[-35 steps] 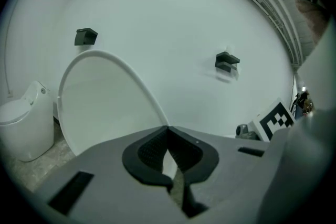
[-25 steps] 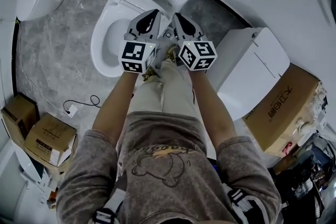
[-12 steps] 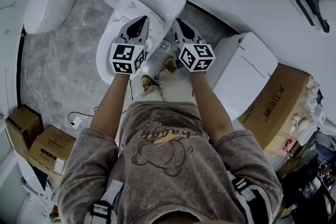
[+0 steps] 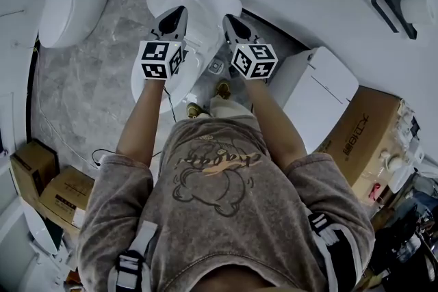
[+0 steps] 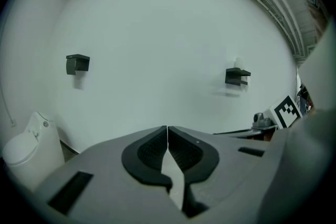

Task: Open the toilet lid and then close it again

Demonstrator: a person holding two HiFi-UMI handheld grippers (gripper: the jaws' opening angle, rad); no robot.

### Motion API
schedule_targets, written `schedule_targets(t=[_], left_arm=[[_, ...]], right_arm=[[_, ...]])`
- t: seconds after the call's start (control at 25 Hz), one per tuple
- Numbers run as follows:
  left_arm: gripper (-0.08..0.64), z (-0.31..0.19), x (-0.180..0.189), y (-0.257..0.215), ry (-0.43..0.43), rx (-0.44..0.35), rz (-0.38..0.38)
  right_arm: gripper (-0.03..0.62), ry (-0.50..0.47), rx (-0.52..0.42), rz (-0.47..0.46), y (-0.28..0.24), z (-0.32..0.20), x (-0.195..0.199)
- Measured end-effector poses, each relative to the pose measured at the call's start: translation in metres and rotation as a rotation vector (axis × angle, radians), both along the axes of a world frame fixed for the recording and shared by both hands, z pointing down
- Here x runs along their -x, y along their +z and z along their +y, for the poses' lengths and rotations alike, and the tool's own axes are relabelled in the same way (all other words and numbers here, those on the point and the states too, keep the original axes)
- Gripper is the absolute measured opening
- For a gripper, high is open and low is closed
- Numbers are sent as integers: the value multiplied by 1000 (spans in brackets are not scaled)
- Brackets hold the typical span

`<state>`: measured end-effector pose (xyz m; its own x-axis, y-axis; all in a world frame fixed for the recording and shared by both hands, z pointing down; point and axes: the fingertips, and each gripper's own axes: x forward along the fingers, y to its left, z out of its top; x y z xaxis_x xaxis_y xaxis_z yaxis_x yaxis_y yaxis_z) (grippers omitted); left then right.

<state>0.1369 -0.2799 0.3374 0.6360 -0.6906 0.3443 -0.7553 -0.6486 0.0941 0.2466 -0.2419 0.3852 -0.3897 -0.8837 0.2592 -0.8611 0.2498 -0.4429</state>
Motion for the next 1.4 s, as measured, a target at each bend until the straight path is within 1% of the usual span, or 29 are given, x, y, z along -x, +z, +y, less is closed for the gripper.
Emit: schedule_targets(t=[0.12, 0.16, 0.2, 0.24, 0.28, 0.36, 0.52, 0.64, 0.84, 1.0, 1.16, 1.4], left_arm=[[18, -12, -5, 3, 10, 14, 7], [45, -16, -7, 5, 15, 21, 8], [86, -21, -10, 7, 21, 27, 6], [122, -26, -12, 11, 29, 32, -1], [139, -30, -14, 14, 39, 36, -13], [165, -40, -19, 22, 58, 41, -45], [179, -57, -26, 40, 76, 69, -99], [183, -68, -29, 50, 72, 96, -117], [181, -79, -31, 60, 69, 117, -155], [181, -82, -28, 70, 70, 134, -188], [181, -85, -26, 70, 51, 136, -198], [181, -79, -18, 66, 32, 134, -196]], right_arm=[[32, -25, -6, -4, -1, -13, 4], [37, -39, -3, -8, 0, -17, 6], [81, -58, 2, -15, 2, -22, 10], [150, -80, 9, -25, 5, -27, 15], [190, -103, 15, -33, 7, -31, 21], [219, -141, 27, -38, 14, -38, 30], [229, -172, 55, -51, 29, -49, 39], [229, -187, 72, -74, 39, -55, 45], [229, -209, 102, -101, 52, -60, 58], [228, -233, 120, -96, 57, -58, 69], [229, -213, 134, -118, 59, -58, 70], [229, -162, 103, -133, 54, -52, 75]])
